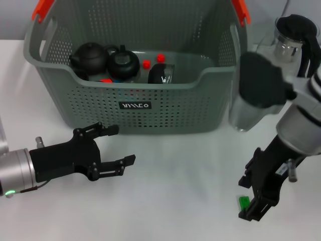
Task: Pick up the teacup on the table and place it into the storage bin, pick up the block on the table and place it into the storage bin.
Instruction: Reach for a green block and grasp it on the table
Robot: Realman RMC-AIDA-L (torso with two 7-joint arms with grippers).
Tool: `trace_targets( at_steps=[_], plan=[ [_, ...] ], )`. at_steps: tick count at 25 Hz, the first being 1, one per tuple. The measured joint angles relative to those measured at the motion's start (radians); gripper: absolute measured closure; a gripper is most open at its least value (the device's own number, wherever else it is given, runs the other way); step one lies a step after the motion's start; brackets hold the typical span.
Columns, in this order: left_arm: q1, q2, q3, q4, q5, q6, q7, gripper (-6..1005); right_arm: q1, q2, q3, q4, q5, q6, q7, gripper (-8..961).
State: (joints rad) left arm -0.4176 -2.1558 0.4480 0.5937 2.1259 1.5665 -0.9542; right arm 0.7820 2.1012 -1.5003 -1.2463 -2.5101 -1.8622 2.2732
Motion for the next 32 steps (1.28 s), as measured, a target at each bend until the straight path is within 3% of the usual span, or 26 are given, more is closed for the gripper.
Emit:
trace_targets(
  at_steps=[10, 32],
  plan=[
    [-0.007, -0.001, 0.0, -0.002, 0.0, -0.005, -0.011, 140, 0.008, 0.0, -0.08, 0.106, -0.01, 0.098, 0.003, 195],
    [-0.003, -0.002, 0.0, -0.002, 0.0, -0.006, -0.011, 139, -0.007, 0.002, -0.15, 0.177, -0.056, 0.227, 0.024, 195]
  ],
)
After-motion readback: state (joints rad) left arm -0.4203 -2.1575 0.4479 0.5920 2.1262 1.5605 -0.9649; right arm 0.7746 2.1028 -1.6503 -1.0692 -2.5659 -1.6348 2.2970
